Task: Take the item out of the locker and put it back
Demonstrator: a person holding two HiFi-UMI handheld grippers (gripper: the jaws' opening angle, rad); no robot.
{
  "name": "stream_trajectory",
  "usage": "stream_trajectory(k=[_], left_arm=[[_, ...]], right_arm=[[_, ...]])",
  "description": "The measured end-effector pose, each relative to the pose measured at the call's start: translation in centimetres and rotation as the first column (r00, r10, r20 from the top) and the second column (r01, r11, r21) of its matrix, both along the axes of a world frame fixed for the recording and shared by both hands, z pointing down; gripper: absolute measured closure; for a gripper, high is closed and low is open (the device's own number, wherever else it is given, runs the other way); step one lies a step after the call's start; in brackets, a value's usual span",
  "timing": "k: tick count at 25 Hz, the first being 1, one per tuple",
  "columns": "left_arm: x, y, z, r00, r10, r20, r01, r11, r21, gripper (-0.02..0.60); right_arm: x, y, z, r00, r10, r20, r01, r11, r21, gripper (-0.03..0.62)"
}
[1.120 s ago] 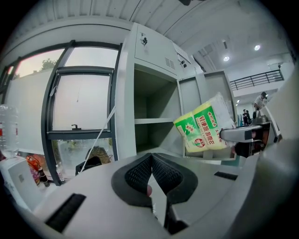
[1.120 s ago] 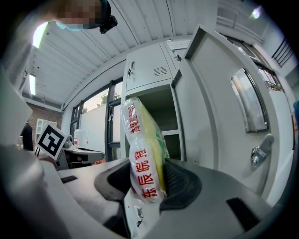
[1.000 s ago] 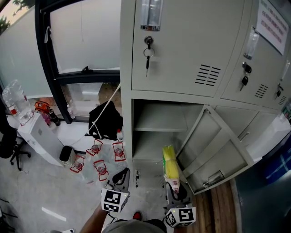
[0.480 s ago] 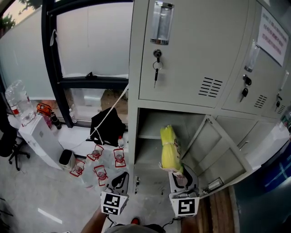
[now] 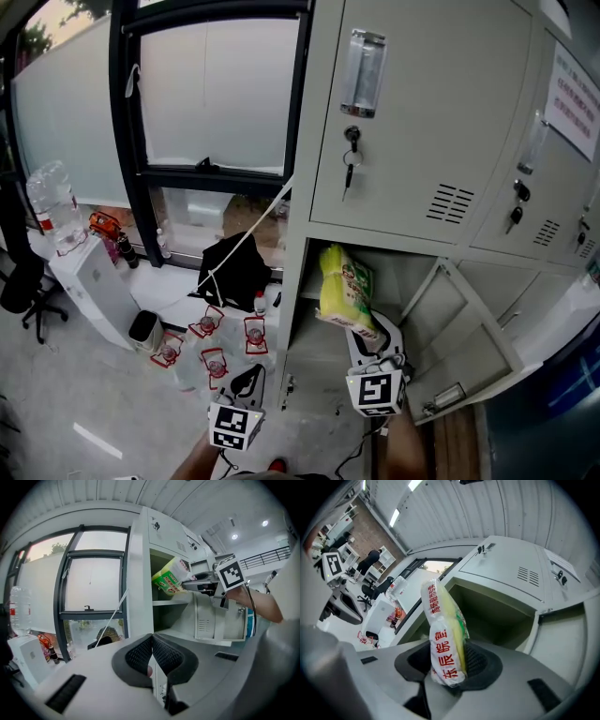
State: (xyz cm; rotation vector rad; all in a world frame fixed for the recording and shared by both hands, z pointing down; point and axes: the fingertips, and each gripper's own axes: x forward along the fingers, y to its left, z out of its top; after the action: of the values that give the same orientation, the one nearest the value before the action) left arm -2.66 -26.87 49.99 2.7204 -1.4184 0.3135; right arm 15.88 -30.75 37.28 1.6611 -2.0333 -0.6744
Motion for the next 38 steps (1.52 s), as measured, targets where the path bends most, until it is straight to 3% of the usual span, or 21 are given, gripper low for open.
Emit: stream_trajectory(k=[6,14,23,31,38], left_arm=[[-1.2,-0.1,0.0,0.999,-0.033,0.002,0.033,0.999,0.0,0.558],[-2.0,-0.1,0.5,0.998,-0.057,0.004,0.057,0.998,-0.012,0.558],[-1.4,-0.3,1.1,0.999,-0.048,0.01,0.048,0.998,-0.028,0.558],[-1.1,-0.2,1.6,0.999,-0.039,0.013,0.039,0.999,-0.037,0.558],[-1.6,-0.4,1.5,0.999,-0.047,0.012,0.047,0.998,-0.037,0.558]], right_arm=[[-0.4,-3.9,1.0,0.986,0.001,-0.169,-0.009,0.999,-0.046,0.427],[-0.7,-7.4,3.1,0.952,-0.019,-0.304,-0.018,0.993,-0.117,0.422],[-1.2,-8.5,4.0,0.886,-0.008,-0.464,-0.048,0.993,-0.107,0.401],[-1.1,-8.6,4.1,0.884,0.001,-0.467,-0.048,0.995,-0.088,0.376],[-1.4,-8.5,4.9,0.9,-0.024,-0.436,-0.021,0.995,-0.098,0.281]])
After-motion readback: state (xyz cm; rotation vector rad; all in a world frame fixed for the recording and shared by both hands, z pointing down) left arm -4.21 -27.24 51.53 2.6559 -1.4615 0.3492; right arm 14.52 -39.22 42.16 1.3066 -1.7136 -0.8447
